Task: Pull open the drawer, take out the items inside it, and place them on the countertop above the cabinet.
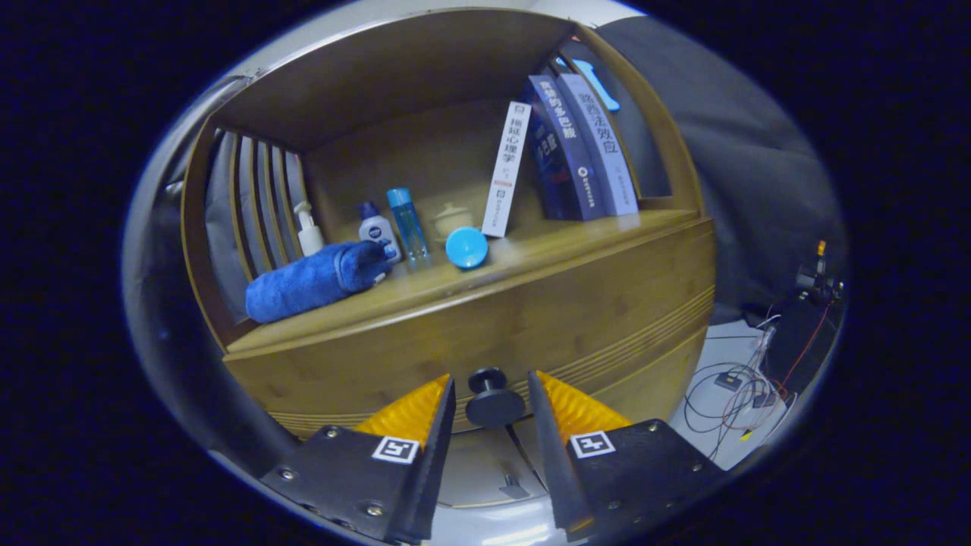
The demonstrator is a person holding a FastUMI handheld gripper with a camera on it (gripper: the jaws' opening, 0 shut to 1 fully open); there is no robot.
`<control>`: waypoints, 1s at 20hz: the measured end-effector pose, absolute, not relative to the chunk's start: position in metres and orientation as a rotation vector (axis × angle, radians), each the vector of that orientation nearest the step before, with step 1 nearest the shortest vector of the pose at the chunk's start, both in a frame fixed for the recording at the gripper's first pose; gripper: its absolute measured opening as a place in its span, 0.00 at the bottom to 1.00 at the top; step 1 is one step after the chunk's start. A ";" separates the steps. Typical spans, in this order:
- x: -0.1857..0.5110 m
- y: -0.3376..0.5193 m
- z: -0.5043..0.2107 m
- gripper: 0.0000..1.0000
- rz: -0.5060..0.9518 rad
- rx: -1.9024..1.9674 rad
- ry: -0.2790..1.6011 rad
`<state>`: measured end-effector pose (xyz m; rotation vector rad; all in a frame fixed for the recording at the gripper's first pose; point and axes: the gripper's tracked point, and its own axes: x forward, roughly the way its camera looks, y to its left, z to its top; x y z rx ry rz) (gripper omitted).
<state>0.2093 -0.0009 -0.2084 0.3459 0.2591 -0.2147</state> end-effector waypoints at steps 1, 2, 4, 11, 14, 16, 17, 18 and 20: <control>0.204 -0.003 -0.201 0.58 -0.224 0.333 0.249; 0.198 -0.005 -0.191 0.58 -0.232 0.322 0.238; 0.191 -0.010 -0.171 0.58 -0.247 0.304 0.211; 0.160 -0.013 -0.075 0.58 -0.260 0.163 0.112; 0.144 -0.009 -0.031 0.58 -0.262 0.121 0.070; 0.132 -0.007 -0.003 0.58 -0.265 0.103 0.032; 0.126 -0.006 0.008 0.58 -0.268 0.096 0.017; 0.119 -0.006 0.018 0.58 -0.273 0.091 0.004; 0.103 -0.009 0.032 0.58 -0.290 0.084 -0.010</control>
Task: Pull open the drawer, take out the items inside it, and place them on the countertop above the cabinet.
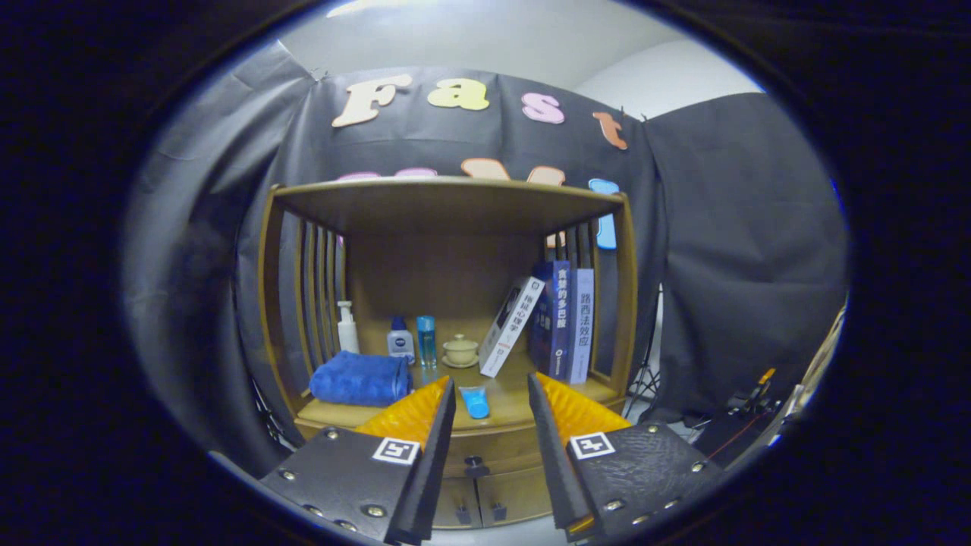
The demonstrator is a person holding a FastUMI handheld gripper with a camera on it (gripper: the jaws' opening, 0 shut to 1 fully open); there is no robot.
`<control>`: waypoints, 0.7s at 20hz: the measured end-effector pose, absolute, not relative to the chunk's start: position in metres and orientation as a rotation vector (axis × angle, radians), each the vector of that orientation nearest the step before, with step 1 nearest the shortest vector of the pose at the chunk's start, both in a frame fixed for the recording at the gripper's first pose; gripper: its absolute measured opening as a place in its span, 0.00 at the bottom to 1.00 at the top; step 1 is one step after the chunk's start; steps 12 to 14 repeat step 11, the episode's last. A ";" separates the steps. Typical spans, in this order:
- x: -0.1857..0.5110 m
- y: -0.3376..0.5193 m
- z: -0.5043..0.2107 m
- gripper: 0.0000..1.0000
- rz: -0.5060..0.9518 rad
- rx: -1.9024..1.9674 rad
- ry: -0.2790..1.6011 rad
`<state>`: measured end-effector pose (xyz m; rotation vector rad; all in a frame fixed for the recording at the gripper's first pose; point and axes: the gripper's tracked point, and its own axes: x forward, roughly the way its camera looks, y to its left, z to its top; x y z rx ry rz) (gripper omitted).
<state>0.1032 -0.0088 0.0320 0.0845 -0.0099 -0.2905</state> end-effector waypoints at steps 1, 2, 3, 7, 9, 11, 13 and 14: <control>0.097 -0.011 0.037 0.58 -0.303 0.080 -0.012; 0.089 -0.014 0.040 0.58 -0.314 0.075 -0.011; 0.083 -0.016 0.043 0.58 -0.323 0.070 -0.010; 0.056 -0.021 0.053 0.58 -0.345 0.056 -0.010; 0.045 -0.023 0.057 0.58 -0.347 0.050 -0.010; 0.034 -0.028 0.058 0.58 -0.361 0.048 -0.006; 0.034 -0.028 0.058 0.58 -0.361 0.048 -0.006; 0.034 -0.028 0.058 0.58 -0.361 0.048 -0.006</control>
